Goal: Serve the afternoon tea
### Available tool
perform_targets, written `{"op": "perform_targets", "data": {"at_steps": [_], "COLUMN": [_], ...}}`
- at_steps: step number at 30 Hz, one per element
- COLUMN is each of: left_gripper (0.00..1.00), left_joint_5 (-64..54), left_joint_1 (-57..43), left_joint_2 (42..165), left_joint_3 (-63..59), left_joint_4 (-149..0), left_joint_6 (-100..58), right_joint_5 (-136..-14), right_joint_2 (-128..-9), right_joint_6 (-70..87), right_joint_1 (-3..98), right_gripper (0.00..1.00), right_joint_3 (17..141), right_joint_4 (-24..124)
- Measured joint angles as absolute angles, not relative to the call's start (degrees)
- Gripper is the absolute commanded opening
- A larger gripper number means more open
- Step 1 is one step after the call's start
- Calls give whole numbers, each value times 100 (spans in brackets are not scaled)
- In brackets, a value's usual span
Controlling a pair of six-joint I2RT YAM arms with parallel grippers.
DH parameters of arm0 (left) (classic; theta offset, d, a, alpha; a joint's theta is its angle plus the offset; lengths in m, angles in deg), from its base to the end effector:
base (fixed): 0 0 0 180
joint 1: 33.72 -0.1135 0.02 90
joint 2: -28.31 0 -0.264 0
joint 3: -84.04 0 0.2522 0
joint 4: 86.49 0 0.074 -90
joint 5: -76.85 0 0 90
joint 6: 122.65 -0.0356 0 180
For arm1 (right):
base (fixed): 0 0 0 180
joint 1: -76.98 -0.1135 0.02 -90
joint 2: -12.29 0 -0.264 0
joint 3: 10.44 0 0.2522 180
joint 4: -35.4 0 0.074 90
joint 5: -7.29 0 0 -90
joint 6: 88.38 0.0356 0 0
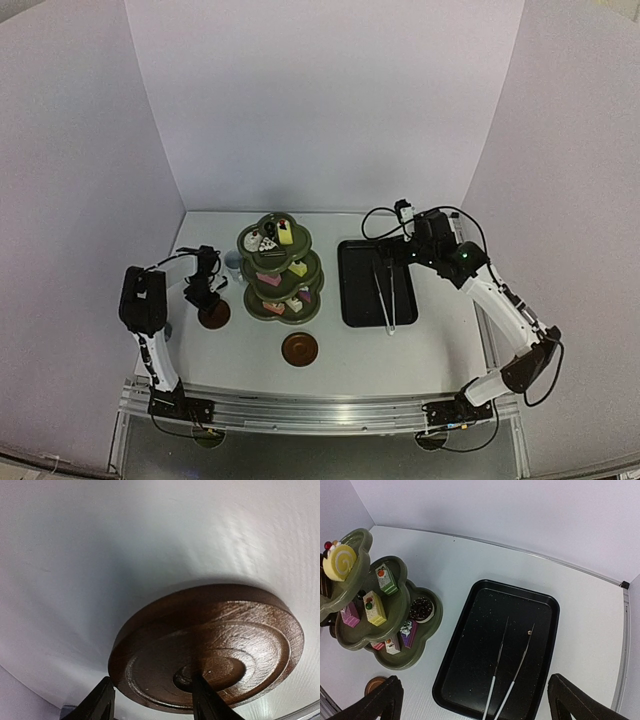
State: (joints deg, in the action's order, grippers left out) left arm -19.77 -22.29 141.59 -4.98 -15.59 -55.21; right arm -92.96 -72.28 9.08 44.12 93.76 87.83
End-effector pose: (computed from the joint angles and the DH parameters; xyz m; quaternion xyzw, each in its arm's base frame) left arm 0.3384 -0.0642 0.1435 -0.2940 -0.9530 -0.0530 0.0503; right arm 0.2758 0.1706 0.4020 -0.1505 0.8625 0.0907 0.4746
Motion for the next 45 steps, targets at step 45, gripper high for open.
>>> {"op": "perform_targets", "data": {"at_steps": [45], "left_gripper": [52], "left_joint_5": [-551], "left_joint_1": [-527], "left_joint_2": [13789], "left_joint_3": [207], "left_joint_4": [-1077], "left_joint_6": [-4023], "right_joint_5": [-9411], "right_joint_2": [-6582], "right_joint_6": [52], "right_joint_1": [4412], "right_gripper": [98], "right_joint_3": [9126], "right_joint_4": [8783]}}
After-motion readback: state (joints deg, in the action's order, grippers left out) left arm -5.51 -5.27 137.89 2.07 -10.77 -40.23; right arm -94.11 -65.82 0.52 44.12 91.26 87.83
